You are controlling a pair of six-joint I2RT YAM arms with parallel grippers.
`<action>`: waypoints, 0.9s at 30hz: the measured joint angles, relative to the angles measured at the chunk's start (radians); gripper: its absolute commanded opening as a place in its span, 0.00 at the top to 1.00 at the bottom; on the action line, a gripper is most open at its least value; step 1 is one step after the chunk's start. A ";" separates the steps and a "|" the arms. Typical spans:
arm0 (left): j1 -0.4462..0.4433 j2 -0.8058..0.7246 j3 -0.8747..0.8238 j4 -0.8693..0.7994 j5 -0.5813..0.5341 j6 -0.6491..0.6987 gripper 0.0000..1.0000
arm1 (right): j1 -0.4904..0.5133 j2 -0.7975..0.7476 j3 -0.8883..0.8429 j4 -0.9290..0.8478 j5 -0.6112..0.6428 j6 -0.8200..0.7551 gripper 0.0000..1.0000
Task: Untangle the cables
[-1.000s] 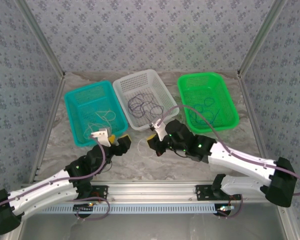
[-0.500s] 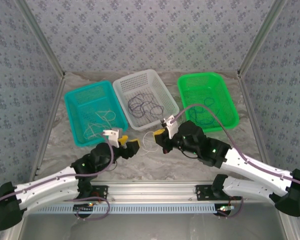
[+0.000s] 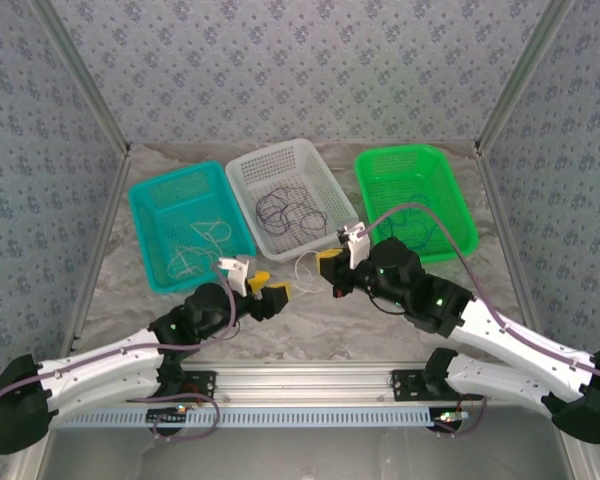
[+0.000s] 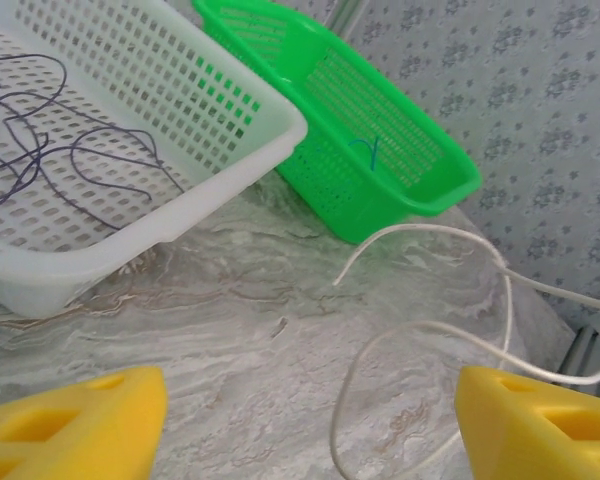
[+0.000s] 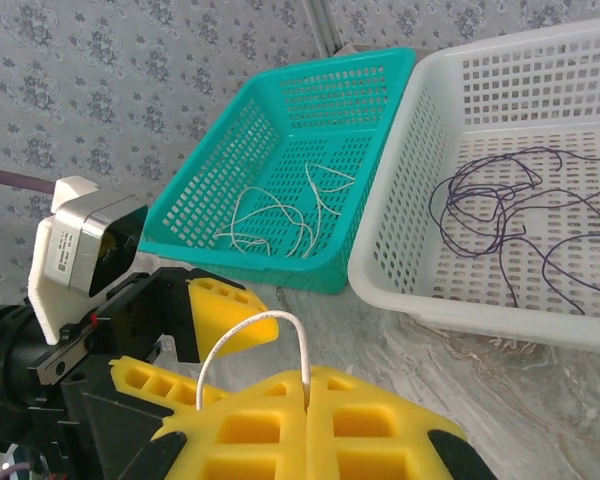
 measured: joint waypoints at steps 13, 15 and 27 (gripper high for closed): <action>0.000 0.079 0.006 0.044 0.025 0.000 0.25 | 0.000 0.000 0.010 0.047 -0.012 0.033 1.00; 0.000 0.086 0.008 0.050 0.024 0.000 0.26 | 0.000 0.000 0.010 0.055 -0.019 0.037 1.00; 0.000 0.170 0.066 0.052 -0.048 -0.016 0.38 | 0.010 0.001 0.011 0.107 -0.101 0.071 1.00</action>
